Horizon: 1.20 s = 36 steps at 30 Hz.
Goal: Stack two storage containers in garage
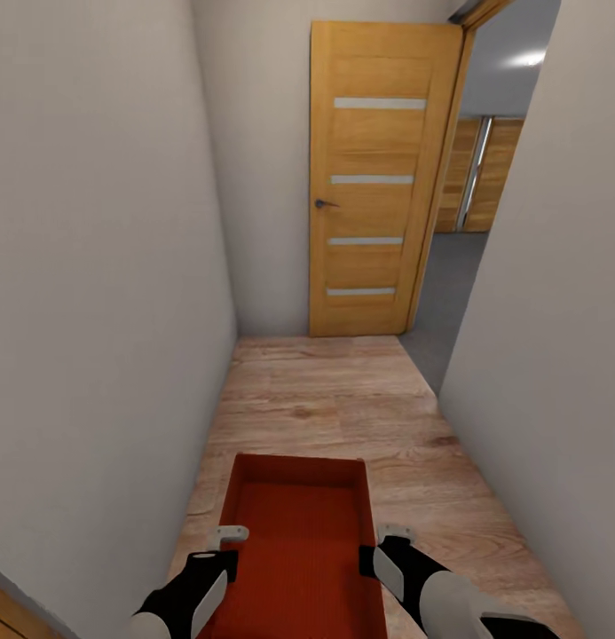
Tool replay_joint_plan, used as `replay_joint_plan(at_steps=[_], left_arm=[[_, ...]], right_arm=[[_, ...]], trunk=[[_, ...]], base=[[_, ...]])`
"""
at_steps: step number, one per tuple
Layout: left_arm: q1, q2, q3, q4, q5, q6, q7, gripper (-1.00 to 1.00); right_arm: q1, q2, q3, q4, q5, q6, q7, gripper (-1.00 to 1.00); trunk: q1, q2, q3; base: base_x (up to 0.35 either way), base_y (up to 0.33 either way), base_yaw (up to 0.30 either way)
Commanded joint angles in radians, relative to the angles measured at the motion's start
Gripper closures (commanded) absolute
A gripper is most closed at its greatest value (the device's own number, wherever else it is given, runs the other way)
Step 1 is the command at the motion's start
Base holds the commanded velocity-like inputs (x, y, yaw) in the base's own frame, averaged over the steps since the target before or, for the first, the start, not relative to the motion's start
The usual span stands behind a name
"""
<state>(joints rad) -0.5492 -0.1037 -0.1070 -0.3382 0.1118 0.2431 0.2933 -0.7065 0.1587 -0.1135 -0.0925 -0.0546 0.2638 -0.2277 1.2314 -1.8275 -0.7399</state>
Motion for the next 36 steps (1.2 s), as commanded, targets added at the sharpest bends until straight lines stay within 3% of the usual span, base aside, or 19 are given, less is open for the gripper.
replay_joint_plan(at_steps=[1,36], left_arm=[[0.000,0.001,-0.008,0.001,0.037,0.039,0.010,1.00],[0.000,0.001,-0.010,0.001,0.037,0.039,0.000,1.00]], right_arm=[[-0.001,0.001,0.000,-0.006,-0.005,-0.018,-0.007,1.00],[-0.001,0.002,0.000,-0.006,-0.005,-0.018,-0.007,1.00]], trunk=[[0.001,0.000,-0.001],[0.001,0.000,-0.001]], base=[[0.341,0.000,0.000],[0.341,0.000,0.000]])
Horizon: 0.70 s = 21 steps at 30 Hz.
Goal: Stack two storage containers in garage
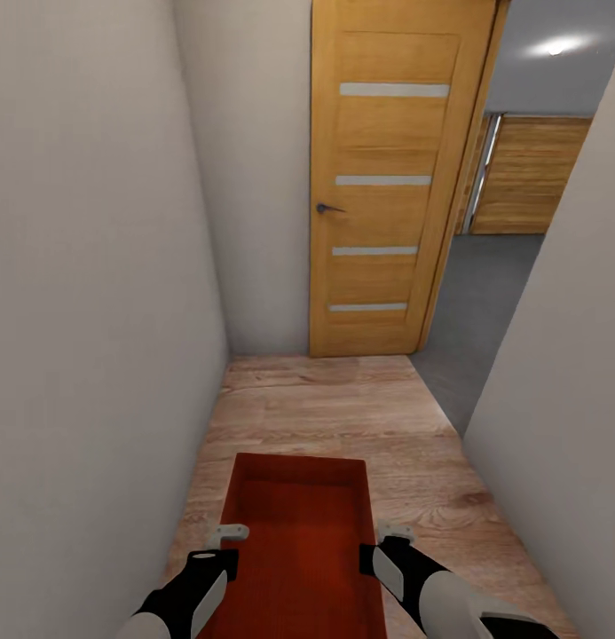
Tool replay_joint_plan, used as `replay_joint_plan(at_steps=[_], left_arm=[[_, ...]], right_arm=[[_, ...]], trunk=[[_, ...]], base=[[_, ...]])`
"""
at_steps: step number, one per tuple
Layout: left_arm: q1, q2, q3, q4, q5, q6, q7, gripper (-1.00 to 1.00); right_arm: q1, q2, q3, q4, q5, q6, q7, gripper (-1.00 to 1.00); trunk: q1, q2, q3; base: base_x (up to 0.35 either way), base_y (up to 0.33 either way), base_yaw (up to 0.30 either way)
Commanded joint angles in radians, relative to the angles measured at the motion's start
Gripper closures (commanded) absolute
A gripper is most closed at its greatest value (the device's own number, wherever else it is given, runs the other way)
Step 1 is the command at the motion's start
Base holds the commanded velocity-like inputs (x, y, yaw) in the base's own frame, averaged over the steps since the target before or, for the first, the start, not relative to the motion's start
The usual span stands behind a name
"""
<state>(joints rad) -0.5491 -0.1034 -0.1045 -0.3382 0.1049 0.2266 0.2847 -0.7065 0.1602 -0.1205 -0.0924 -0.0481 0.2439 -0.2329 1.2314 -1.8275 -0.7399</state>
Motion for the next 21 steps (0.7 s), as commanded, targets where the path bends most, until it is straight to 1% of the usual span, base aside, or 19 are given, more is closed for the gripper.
replay_joint_plan(at_steps=[1,21], left_arm=[[0.000,0.001,-0.012,0.001,0.044,0.056,0.008,1.00],[0.000,0.001,-0.012,0.001,0.044,0.056,0.008,1.00]], right_arm=[[-0.001,0.001,0.007,-0.006,-0.012,0.002,-0.002,1.00],[-0.001,0.001,0.007,-0.004,-0.012,0.002,-0.002,1.00]], trunk=[[0.001,0.000,-0.001],[0.001,0.000,-0.001]], base=[[0.341,0.000,0.000],[0.341,0.000,0.000]])
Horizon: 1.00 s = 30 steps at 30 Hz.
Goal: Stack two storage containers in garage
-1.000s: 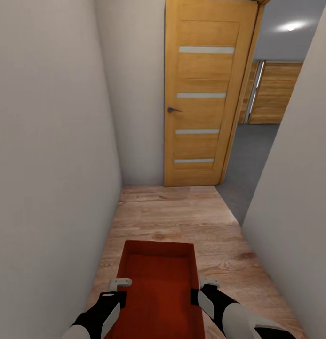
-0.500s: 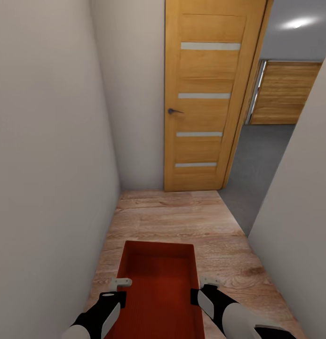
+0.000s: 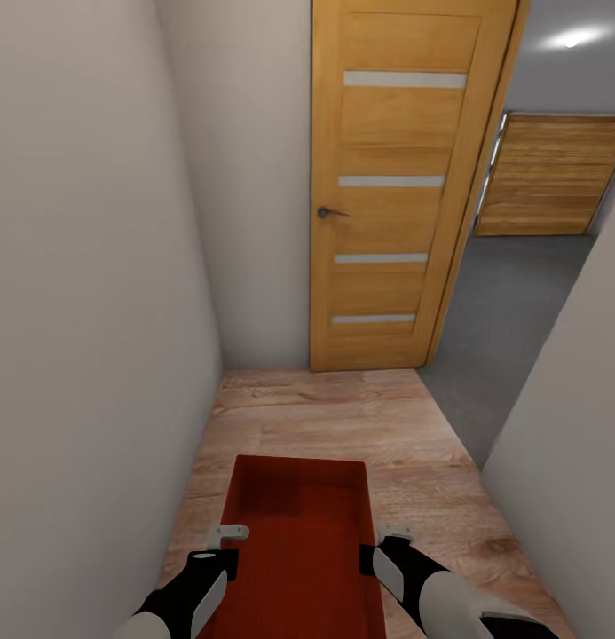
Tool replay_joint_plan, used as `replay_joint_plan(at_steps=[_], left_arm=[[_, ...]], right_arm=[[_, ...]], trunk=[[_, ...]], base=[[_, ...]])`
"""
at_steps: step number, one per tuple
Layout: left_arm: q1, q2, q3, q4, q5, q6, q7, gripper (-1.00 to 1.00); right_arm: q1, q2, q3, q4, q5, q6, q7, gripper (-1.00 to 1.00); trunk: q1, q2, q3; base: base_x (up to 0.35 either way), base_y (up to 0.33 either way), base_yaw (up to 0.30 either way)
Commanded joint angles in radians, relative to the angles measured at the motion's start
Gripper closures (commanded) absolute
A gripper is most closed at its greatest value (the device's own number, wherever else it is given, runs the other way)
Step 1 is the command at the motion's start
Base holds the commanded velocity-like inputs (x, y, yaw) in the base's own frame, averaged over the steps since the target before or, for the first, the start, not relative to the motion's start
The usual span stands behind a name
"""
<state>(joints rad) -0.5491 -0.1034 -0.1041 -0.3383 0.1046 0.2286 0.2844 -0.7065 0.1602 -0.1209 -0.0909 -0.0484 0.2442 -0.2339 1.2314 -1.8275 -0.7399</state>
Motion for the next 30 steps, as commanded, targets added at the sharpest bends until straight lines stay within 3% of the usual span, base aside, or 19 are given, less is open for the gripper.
replay_joint_plan(at_steps=[1,9,21,30], left_arm=[[0.000,0.001,-0.012,0.001,0.044,0.054,0.009,1.00],[0.000,0.001,-0.012,0.001,0.044,0.054,0.009,1.00],[0.000,0.001,-0.012,0.001,0.044,0.055,0.009,1.00],[0.000,0.001,-0.012,0.001,0.044,0.055,0.009,1.00]], right_arm=[[-0.001,0.001,0.007,-0.006,-0.011,0.001,-0.001,1.00],[-0.001,0.001,0.007,-0.006,-0.012,0.001,-0.001,1.00],[-0.001,0.001,0.007,-0.006,-0.012,0.001,-0.001,1.00],[-0.001,0.001,0.008,-0.005,-0.012,0.002,-0.001,1.00]], trunk=[[0.001,0.000,-0.001],[0.001,0.000,-0.001],[0.001,0.000,-0.001],[0.001,0.000,-0.001]], base=[[0.341,0.000,0.000],[0.341,0.000,-0.028],[0.341,0.000,-0.255],[0.341,0.000,-0.026]])
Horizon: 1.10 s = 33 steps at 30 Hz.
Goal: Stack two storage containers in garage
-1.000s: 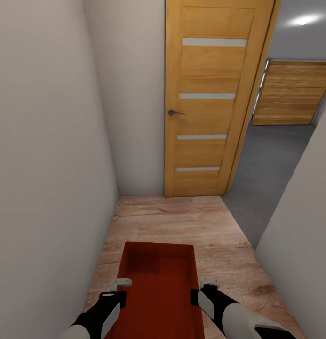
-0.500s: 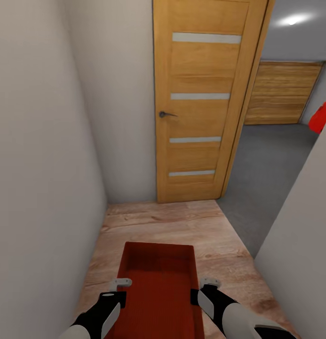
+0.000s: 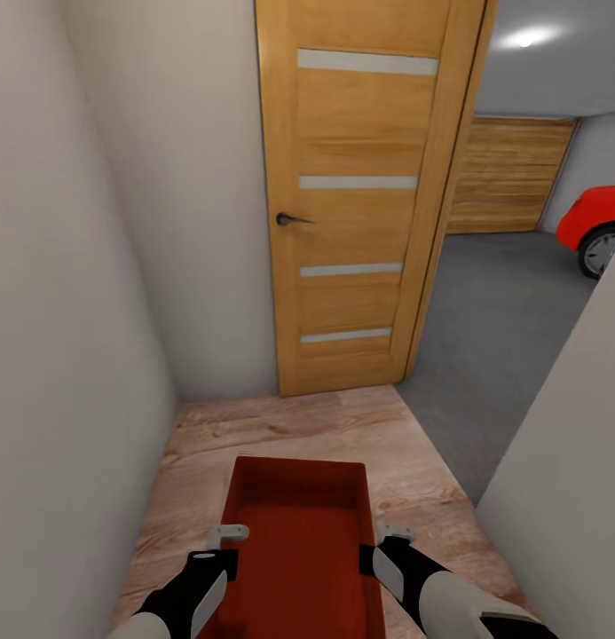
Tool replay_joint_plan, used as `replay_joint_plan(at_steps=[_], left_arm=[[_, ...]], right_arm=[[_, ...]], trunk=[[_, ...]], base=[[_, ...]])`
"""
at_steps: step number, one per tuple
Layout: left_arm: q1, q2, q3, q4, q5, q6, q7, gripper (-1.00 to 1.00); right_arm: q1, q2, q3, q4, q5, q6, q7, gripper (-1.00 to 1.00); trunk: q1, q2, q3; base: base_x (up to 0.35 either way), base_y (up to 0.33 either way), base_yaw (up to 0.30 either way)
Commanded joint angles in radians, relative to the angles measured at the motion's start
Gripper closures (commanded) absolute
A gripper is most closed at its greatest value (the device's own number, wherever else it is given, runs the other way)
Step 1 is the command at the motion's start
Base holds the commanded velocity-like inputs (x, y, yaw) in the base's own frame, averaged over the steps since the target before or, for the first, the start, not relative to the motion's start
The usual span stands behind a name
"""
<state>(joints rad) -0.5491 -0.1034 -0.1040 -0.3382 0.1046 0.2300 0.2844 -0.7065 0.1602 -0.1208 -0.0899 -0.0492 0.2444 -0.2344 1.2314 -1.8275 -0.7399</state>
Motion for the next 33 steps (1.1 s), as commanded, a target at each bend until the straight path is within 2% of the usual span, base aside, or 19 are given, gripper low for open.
replay_joint_plan(at_steps=[1,9,15,27,33], left_arm=[[0.000,0.001,-0.012,0.001,0.044,0.054,0.009,1.00],[0.000,0.001,-0.012,0.001,0.044,0.054,0.009,1.00],[0.000,0.001,-0.013,0.001,0.044,0.054,0.009,1.00],[0.000,0.001,-0.012,0.002,0.044,0.054,0.009,1.00],[0.000,0.001,-0.012,0.002,0.044,0.054,0.009,1.00]], right_arm=[[-0.001,0.001,0.007,-0.006,-0.011,0.002,0.000,1.00],[-0.001,0.002,0.007,-0.005,-0.012,0.001,0.000,1.00],[-0.001,0.002,0.007,-0.005,-0.012,0.001,0.000,1.00],[-0.001,0.002,0.007,-0.005,-0.012,0.001,0.000,1.00],[-0.001,0.002,0.007,-0.005,-0.012,0.001,0.000,1.00]], trunk=[[0.001,0.000,-0.001],[0.001,0.000,-0.001],[0.001,0.000,0.003],[0.001,0.000,0.011],[0.001,0.000,0.012]], base=[[0.341,0.000,-0.001],[0.341,0.000,-0.013],[0.341,0.056,-0.211],[0.323,0.172,-0.256],[0.285,0.238,-0.053]])
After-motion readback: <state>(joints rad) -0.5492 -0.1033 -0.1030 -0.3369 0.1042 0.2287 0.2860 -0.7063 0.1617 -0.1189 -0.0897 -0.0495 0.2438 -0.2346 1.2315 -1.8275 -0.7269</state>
